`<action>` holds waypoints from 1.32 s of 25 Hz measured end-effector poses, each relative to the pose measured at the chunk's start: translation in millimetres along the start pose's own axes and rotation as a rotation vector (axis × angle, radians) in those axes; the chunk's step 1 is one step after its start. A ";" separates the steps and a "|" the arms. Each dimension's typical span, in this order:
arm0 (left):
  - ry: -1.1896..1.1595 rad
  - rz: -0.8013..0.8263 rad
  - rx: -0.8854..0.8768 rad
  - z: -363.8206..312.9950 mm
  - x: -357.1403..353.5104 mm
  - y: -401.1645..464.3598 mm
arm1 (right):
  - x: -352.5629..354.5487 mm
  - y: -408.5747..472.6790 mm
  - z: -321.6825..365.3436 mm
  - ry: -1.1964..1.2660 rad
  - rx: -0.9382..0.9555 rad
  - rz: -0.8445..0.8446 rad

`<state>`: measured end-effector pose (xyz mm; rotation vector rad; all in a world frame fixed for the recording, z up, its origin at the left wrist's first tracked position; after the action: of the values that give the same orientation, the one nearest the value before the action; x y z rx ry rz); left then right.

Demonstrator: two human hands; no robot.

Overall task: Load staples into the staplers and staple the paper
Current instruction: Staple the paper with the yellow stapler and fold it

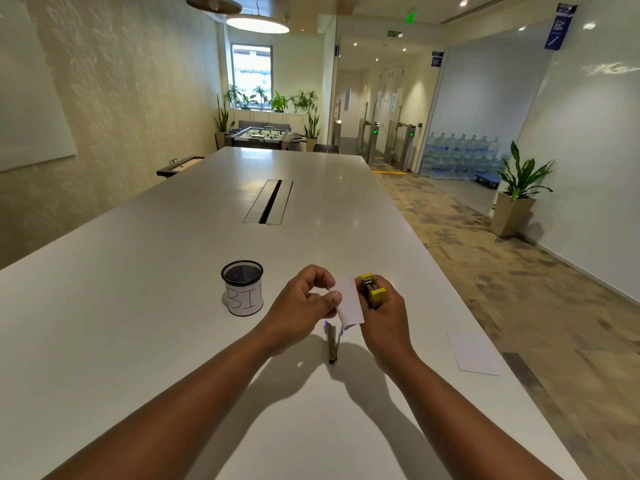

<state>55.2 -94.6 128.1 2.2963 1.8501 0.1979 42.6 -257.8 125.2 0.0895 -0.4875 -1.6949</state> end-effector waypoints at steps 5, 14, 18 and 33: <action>-0.070 0.050 -0.039 -10.2 2.0 1.3 | 2.4 1.6 -1.4 -0.008 0.004 0.033; 0.006 0.196 0.065 -12.7 11.6 2.9 | 4.9 4.7 -9.8 0.068 -0.094 0.038; 0.073 0.231 0.063 -9.8 20.6 5.9 | 6.2 6.1 -12.1 0.117 -0.155 0.073; 0.167 0.009 -0.099 -8.9 16.9 7.0 | 5.8 6.1 -9.0 0.005 -0.005 0.105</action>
<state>63.6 -79.0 138.1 2.2828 1.8601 0.4860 50.0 -266.3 120.5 0.0640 -0.4762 -1.5925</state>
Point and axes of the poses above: each hand's wrist, its own y-axis towards the middle knuckle, its own x-axis out of the back of the hand, z = x × y, the point moved 2 cm from there along y, towards the middle knuckle, and after that the axes turned 9 degrees about -y, right-handed, at the moved point
